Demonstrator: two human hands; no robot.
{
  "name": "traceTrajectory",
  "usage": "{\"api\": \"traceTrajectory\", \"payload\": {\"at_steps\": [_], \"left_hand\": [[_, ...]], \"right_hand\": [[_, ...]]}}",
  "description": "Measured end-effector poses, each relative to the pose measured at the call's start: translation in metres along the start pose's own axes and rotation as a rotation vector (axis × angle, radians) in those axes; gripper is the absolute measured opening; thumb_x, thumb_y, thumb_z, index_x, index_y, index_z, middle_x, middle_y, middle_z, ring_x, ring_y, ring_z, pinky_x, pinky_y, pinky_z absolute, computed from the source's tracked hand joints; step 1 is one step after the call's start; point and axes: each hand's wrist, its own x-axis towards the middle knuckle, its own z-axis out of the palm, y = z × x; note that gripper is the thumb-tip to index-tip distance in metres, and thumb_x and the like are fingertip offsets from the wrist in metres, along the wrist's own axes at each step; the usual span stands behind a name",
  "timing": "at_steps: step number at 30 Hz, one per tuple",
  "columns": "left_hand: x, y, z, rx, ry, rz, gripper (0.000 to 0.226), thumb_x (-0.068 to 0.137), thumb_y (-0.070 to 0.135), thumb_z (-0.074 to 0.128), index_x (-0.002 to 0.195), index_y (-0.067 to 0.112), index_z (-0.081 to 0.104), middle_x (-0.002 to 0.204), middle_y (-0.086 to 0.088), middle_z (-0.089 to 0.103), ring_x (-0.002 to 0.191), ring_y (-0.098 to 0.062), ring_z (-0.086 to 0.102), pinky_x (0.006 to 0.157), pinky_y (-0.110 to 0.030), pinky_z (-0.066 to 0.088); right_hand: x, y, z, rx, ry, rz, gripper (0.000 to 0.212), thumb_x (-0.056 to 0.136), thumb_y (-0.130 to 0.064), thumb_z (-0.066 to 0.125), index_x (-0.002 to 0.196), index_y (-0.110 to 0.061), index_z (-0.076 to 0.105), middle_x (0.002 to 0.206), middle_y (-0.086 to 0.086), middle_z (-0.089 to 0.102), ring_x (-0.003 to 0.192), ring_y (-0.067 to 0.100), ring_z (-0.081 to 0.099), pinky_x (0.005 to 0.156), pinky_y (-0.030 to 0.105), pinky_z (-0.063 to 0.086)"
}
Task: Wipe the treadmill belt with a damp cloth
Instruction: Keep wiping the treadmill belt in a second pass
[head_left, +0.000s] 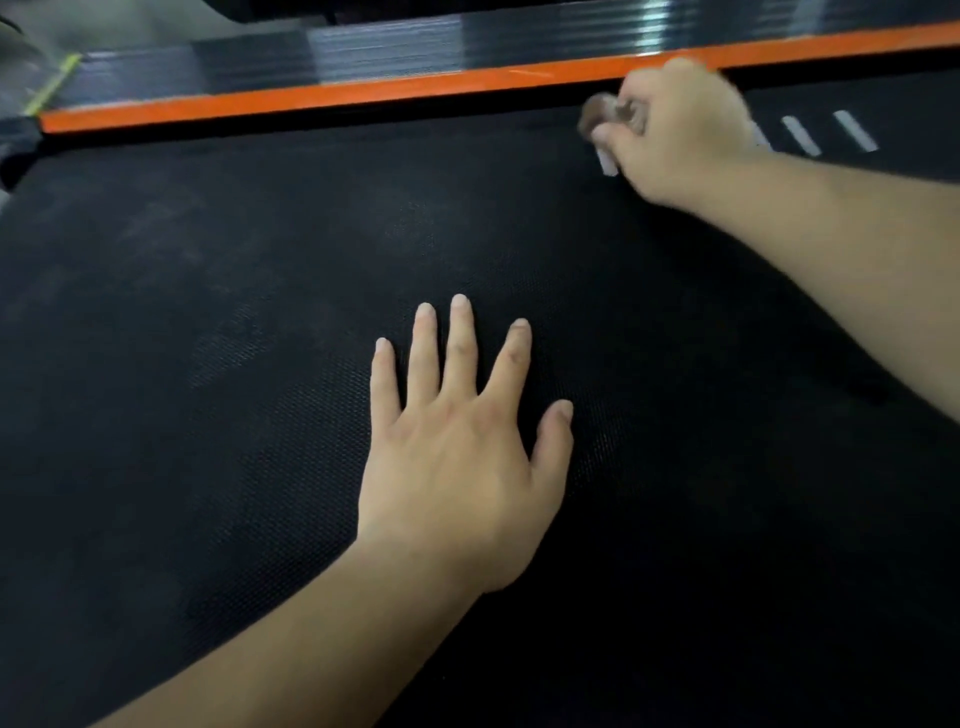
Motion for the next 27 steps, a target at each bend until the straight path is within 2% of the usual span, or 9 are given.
{"api": "traceTrajectory", "payload": {"at_steps": [2,6,11,14,15,19,22,24,27], "left_hand": [[0.001,0.001,-0.001,0.000,0.004,-0.005,0.071,0.097,0.065,0.008,0.161,0.036,0.006,0.171,-0.005,-0.007,0.155,-0.023,-0.019,0.125,-0.051,-0.009],[0.000,0.001,-0.001,0.005,0.016,-0.003,0.070,0.097,0.065,0.011,0.161,0.035,0.011,0.171,-0.006,-0.002,0.157,-0.025,-0.013,0.126,-0.052,-0.006],[0.000,0.002,-0.003,0.010,-0.011,-0.020,0.070,0.098,0.065,0.014,0.161,0.035,0.013,0.171,-0.007,0.001,0.157,-0.026,-0.010,0.126,-0.051,-0.005],[0.001,0.002,-0.004,0.015,-0.008,-0.014,0.071,0.098,0.065,0.015,0.161,0.034,0.015,0.171,-0.009,0.003,0.157,-0.028,-0.008,0.126,-0.052,-0.004],[0.001,0.002,-0.003,0.019,0.000,-0.017,0.071,0.098,0.065,0.015,0.161,0.033,0.016,0.171,-0.009,0.004,0.157,-0.028,-0.007,0.126,-0.053,-0.003],[0.002,0.001,-0.001,0.033,-0.002,-0.008,0.071,0.098,0.065,0.014,0.162,0.033,0.015,0.171,-0.010,0.004,0.157,-0.030,-0.007,0.125,-0.054,-0.003],[0.000,0.000,-0.001,0.031,-0.002,0.007,0.071,0.100,0.064,0.014,0.162,0.031,0.014,0.171,-0.012,0.003,0.157,-0.031,-0.007,0.125,-0.055,-0.002],[-0.001,-0.001,-0.004,0.020,-0.013,0.006,0.070,0.101,0.063,0.015,0.162,0.030,0.014,0.171,-0.012,0.002,0.157,-0.031,-0.009,0.125,-0.055,-0.004],[0.000,-0.003,-0.005,-0.010,-0.054,0.024,0.069,0.101,0.062,0.017,0.162,0.030,0.012,0.171,-0.013,-0.002,0.156,-0.031,-0.013,0.124,-0.055,-0.007]], "right_hand": [[-0.012,0.008,-0.004,-0.009,-0.044,-0.112,0.022,0.096,-0.045,0.054,0.099,-0.024,0.059,0.098,0.005,0.053,0.088,0.023,0.049,0.073,0.036,0.039],[-0.002,0.043,-0.019,-0.085,0.105,0.219,0.033,0.094,-0.046,0.054,0.112,-0.020,0.064,0.109,0.009,0.067,0.100,0.032,0.061,0.085,0.040,0.049],[-0.057,0.023,-0.030,-0.016,-0.067,-0.116,0.022,0.095,-0.044,0.058,0.097,-0.022,0.058,0.098,0.006,0.053,0.087,0.025,0.052,0.073,0.037,0.042],[-0.056,0.045,-0.048,-0.051,0.054,0.209,0.025,0.095,-0.043,0.056,0.105,-0.021,0.063,0.104,0.007,0.064,0.097,0.030,0.062,0.079,0.044,0.051],[-0.059,0.043,-0.049,-0.066,0.076,0.231,0.025,0.094,-0.042,0.056,0.106,-0.021,0.063,0.106,0.009,0.064,0.098,0.031,0.062,0.080,0.043,0.051],[-0.096,0.022,-0.042,-0.010,-0.098,-0.050,0.022,0.093,-0.043,0.061,0.094,-0.020,0.061,0.099,0.006,0.054,0.084,0.024,0.053,0.069,0.036,0.044],[-0.105,0.038,-0.059,0.025,-0.025,0.192,0.025,0.091,-0.043,0.061,0.082,-0.021,0.055,0.093,0.004,0.058,0.085,0.027,0.058,0.068,0.032,0.042],[-0.120,0.030,-0.059,0.018,0.050,0.288,0.024,0.090,-0.043,0.061,0.085,-0.019,0.058,0.094,0.004,0.061,0.088,0.028,0.061,0.070,0.032,0.043],[-0.167,-0.006,-0.058,0.101,-0.109,0.066,0.018,0.090,-0.038,0.066,0.088,-0.020,0.063,0.091,0.002,0.054,0.080,0.019,0.053,0.070,0.032,0.041]]}}
